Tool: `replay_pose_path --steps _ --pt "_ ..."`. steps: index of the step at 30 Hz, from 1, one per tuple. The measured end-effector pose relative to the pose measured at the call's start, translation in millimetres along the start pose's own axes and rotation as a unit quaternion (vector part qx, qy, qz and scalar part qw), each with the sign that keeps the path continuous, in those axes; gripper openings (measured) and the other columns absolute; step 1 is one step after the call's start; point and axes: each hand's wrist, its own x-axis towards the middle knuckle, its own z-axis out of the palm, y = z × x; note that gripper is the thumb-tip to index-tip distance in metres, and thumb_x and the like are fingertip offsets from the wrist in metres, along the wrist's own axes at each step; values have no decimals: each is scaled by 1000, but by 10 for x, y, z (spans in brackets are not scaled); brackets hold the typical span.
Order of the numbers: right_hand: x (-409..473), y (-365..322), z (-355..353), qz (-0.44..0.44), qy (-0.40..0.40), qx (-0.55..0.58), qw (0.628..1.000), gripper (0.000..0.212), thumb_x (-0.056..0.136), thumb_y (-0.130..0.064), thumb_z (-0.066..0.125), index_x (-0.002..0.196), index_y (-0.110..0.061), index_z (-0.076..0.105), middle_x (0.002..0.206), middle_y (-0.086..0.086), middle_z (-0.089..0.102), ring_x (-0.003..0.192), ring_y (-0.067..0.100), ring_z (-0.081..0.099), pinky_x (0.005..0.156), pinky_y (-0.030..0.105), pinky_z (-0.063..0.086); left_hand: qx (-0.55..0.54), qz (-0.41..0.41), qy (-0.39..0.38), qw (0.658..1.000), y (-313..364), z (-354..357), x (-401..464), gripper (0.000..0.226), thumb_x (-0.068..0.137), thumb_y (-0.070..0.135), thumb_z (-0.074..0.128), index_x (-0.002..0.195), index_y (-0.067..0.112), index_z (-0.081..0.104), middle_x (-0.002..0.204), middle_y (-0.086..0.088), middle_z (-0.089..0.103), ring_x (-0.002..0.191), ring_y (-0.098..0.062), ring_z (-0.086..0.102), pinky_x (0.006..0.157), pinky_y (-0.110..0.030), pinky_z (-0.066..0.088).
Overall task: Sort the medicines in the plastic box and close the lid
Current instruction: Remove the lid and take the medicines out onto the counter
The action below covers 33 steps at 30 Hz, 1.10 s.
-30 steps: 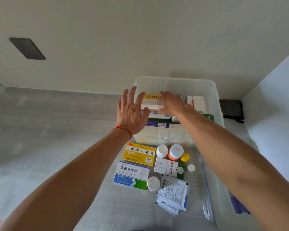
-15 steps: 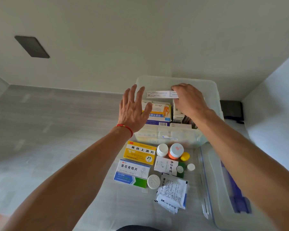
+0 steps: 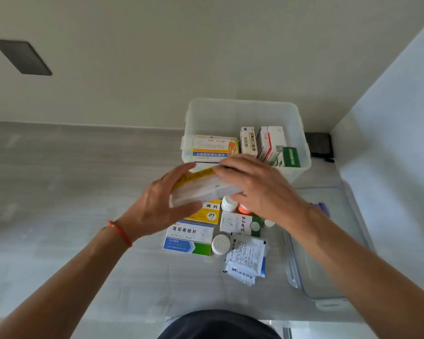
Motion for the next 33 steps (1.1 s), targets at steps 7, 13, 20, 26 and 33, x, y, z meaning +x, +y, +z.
replay_pose_path --steps 7,13,20,26,33 --pt "-287 -89 213 140 -65 136 979 42 101 -27 60 143 -28 57 152 -9 46 138 9 45 112 38 46 147 -115 -45 981 -782 384 -309 79 72 20 85 142 12 48 135 -5 54 126 -25 46 105 -48 45" --pt "-362 35 71 171 -37 170 970 35 99 -17 60 133 -25 66 132 -12 60 118 2 58 102 29 51 286 -65 -90 952 -929 634 -31 76 84 27 75 150 20 38 157 2 37 148 -26 24 116 -44 33" --pt "-499 99 56 210 -1 191 959 31 97 -18 65 127 -25 68 121 -13 67 100 -4 64 87 21 57 198 119 169 958 -401 565 17 35 76 -13 55 102 5 70 100 -7 68 95 -27 62 78 -40 55" --pt "8 380 3 235 62 181 953 27 96 -14 67 122 -16 71 115 -4 73 96 3 67 85 22 55 188 73 267 942 154 179 909 37 74 -2 47 104 11 66 119 -9 61 114 -31 53 85 -47 48" --pt "878 959 444 241 -138 66 958 45 91 -21 73 135 -17 63 133 5 66 121 25 62 94 33 48 300 -160 73 938 -123 354 1397 59 95 34 41 153 29 28 167 -4 2 151 -37 6 115 -59 28"
